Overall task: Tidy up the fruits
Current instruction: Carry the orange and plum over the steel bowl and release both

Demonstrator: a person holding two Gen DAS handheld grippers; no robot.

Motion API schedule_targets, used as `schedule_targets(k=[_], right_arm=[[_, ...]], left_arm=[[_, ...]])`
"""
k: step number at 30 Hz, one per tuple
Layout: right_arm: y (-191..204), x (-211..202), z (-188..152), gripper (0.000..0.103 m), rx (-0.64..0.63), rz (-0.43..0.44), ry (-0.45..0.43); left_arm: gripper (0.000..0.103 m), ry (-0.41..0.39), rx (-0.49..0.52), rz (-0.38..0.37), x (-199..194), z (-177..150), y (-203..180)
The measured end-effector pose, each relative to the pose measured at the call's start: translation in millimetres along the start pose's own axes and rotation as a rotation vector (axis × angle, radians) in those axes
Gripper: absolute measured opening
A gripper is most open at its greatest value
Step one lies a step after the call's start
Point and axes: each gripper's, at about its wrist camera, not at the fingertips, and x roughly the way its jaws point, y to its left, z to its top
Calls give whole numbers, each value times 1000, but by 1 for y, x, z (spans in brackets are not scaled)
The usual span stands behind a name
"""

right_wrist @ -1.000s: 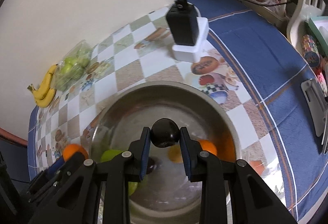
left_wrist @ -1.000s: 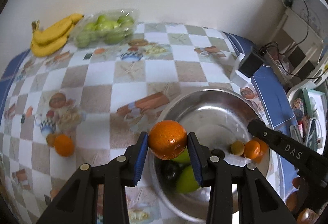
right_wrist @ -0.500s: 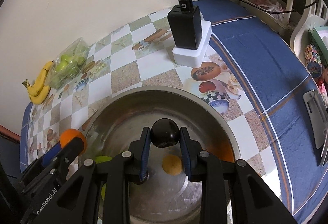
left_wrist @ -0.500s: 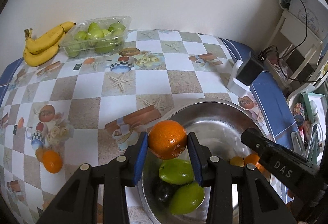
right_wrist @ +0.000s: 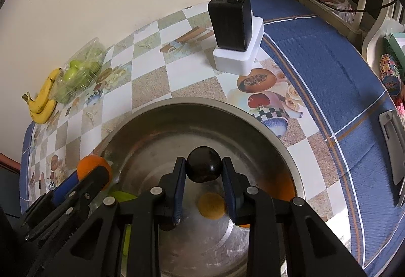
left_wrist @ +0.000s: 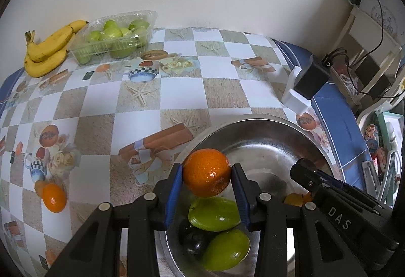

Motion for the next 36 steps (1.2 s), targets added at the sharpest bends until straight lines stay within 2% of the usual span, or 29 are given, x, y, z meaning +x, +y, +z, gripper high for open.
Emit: schedule_targets(k=[10,12,16,18,24,28,36], right_arm=[[-4,5,-1,32,25,6,9],[-4,4,-1,41,30,11,7],[-2,0,0,45,27,12,-1],[-1,-3,0,52,26,13,-8],[3,-22,3,59,15,16,-53],[8,-34,6,59,4,15,-70],[14,-42,5,59,-31,3,-69]], left_arm=[[42,28,7,8,7,-3,1],[44,32,10,12,8,-3,1],[57,25,4,9,3,0,1],[58,16,5,0,-1,2,0],[61,1,-15,1,-14,7,4],[62,5,-50,34,-23,10,13],[62,39,-180,101,-35,9,51]])
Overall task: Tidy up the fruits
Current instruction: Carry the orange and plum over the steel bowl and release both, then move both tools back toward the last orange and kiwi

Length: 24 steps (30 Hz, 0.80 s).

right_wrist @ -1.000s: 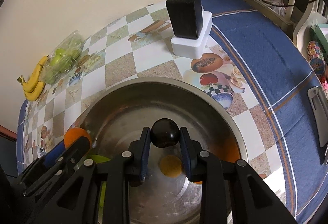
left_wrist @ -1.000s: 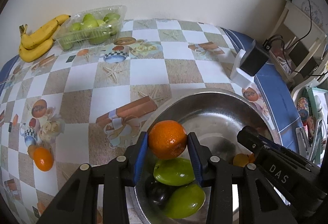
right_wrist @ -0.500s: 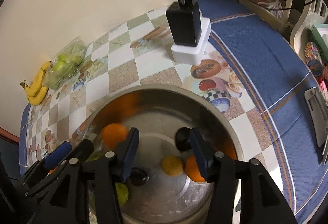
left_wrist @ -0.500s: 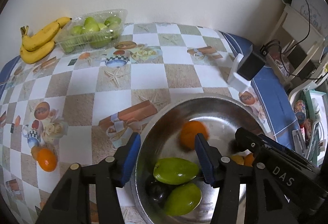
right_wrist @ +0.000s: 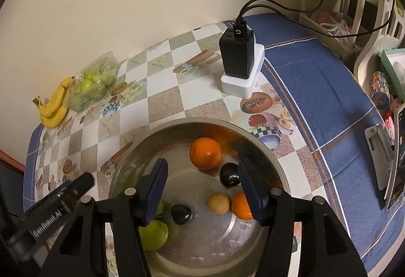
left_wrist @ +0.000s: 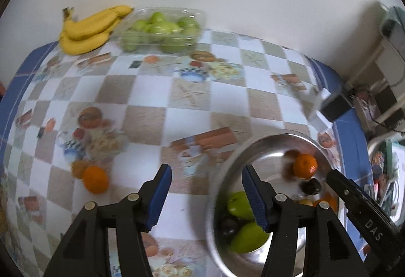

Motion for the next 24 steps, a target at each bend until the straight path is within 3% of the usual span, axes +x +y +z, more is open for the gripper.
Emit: schedule_targets(k=[14,16,18,24], right_arm=[[-3,27,-9,60,-7,-35,81],[-2,29,-10,74,-11,-42,90],[-2,32,-12,85,-19,-52,98],[0,38,-15,89,-41,-67,124]], left_arm=[[64,97,-203,63,18,-6,69],[74,111,-221,84,22,-8,74],[76,123,-234,88,25,-9,79],[86,156,-269,88,33,-14,88]])
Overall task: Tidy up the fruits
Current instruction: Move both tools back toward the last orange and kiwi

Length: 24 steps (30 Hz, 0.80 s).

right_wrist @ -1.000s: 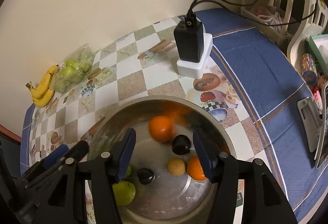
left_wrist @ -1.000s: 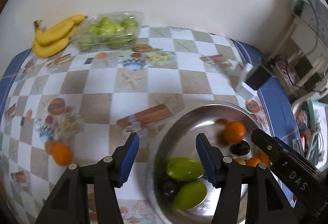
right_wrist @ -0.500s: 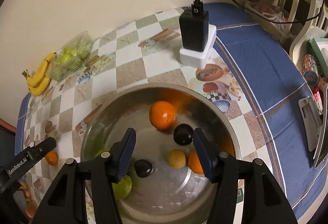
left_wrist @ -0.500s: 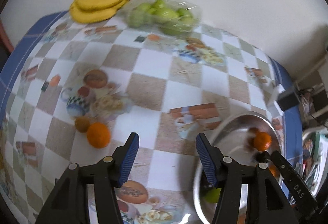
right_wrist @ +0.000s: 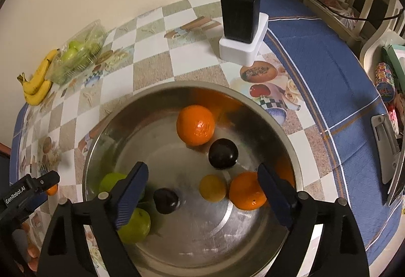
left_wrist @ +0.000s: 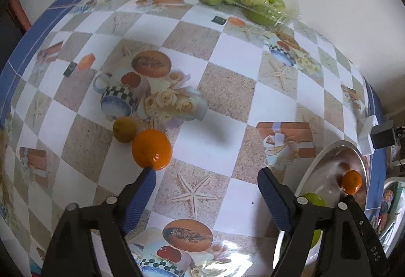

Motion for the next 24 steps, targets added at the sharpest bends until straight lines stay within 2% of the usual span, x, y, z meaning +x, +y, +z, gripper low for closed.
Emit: schedule_targets(k=[2,4,6,24], right_arm=[[1,1,0,89,-8,-1,5],[3,2,0,90,-16,0,6],[3,2,0,95,-18,0,9],[12,-2,-4,98,-39,33,10]], left_arm=[[88,5,-8,-1,1,0,2],[98,0,-14,2,1,0,4],[103,-6,-17,6,1,0,5],[103,-47,10,1,-15,4,16]])
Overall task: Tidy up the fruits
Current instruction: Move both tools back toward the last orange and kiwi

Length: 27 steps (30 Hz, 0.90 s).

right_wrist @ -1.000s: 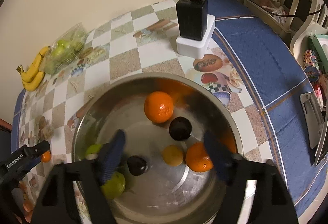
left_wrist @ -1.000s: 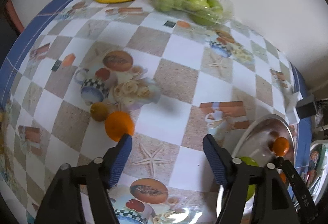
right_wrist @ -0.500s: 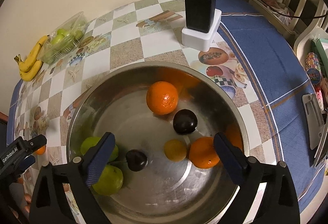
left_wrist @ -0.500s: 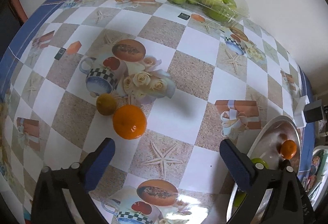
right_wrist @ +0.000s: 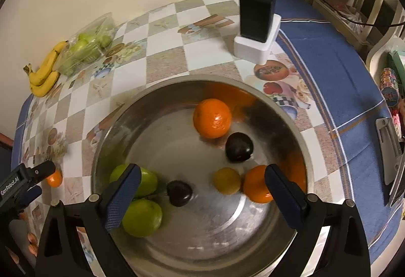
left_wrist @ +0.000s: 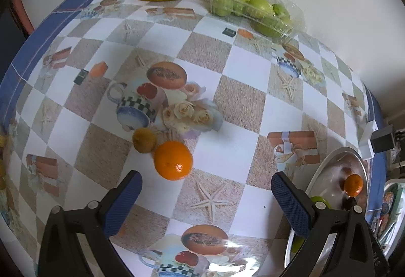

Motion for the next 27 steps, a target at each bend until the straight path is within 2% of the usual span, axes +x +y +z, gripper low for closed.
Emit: schedule_targets(k=[7,13,23,27], right_arm=[[17,1,-4,98,-40,13,14],[34,1,-8,98,-63,38,22],[76,-2,-16,98,-168,77,9],[95,-6,-18,98,-195,85,-25]], left_arm=[[103,-38,68,45,-9,2,6],[103,-64,81,54,-17,7,19],[103,-113,42,69,-32,21,58],[103,-133,8,33,-41,24,75]])
